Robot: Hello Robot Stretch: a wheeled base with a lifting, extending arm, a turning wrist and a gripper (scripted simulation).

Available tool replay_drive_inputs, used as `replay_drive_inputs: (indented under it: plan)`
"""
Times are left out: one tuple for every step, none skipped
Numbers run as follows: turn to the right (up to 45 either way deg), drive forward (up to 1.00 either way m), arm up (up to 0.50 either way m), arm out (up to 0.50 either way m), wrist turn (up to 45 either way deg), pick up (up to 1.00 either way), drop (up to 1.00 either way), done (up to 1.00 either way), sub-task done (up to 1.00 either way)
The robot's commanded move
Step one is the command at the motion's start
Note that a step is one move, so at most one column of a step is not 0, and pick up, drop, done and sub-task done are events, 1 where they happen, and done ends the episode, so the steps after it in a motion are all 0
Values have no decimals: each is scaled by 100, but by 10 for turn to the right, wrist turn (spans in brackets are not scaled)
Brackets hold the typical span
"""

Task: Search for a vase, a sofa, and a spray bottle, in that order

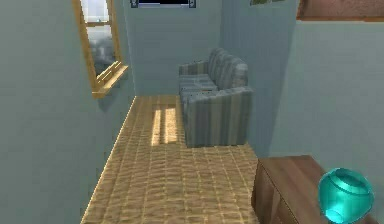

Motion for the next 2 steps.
replay_drive_inputs:
  plan:
    - [-60,0,0,0,0,0,0,0,0]
    - [0,100,0,0,0,0,0,0,0]
